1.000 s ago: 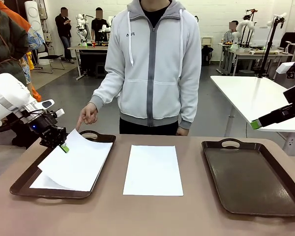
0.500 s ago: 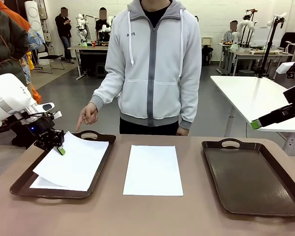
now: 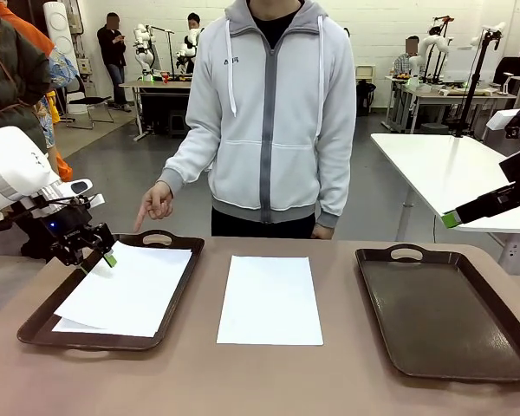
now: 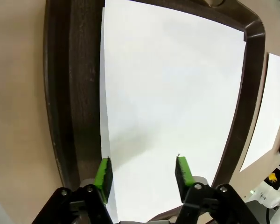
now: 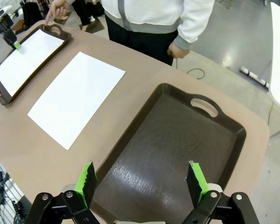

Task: Sort the A4 documents.
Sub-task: Place the A4 Paper in the designated Handle tray.

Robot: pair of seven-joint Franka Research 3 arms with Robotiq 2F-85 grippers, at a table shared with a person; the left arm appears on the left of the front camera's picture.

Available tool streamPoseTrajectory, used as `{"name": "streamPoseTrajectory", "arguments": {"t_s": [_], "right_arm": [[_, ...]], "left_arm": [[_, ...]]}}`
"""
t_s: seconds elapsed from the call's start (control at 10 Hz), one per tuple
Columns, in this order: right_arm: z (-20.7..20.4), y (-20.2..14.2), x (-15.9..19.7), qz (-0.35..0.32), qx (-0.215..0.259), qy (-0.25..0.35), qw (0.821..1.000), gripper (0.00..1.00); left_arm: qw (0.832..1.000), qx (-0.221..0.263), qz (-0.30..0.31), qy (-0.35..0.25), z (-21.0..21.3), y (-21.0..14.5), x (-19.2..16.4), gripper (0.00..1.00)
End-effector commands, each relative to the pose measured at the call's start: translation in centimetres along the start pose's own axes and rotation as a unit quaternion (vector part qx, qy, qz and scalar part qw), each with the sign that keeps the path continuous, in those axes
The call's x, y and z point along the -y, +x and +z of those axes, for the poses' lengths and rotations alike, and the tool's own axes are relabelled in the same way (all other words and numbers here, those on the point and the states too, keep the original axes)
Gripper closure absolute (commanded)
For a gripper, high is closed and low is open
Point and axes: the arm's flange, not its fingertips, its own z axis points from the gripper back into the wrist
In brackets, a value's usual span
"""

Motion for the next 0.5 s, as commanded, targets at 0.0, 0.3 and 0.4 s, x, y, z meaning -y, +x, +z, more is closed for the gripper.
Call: {"name": "streamPoseTrajectory", "arguments": {"t_s": [0.0, 0.3, 0.4], "right_arm": [[-0.12, -0.03, 0.01, 0.0, 0.0, 0.003, 1.0, 0.0], [-0.12, -0.03, 0.01, 0.0, 0.0, 0.003, 1.0, 0.0], [-0.12, -0.03, 0.01, 0.0, 0.0, 0.003, 1.0, 0.0]], "left_arm": [[1.0, 0.006, 0.01, 0.024, 0.6, -0.72, 0.24, 0.03], [1.0, 0.005, 0.003, 0.018, 0.57, -0.78, 0.02, 0.0], [1.0, 0.009, 0.007, 0.013, 0.51, -0.81, 0.05, 0.0]]}}
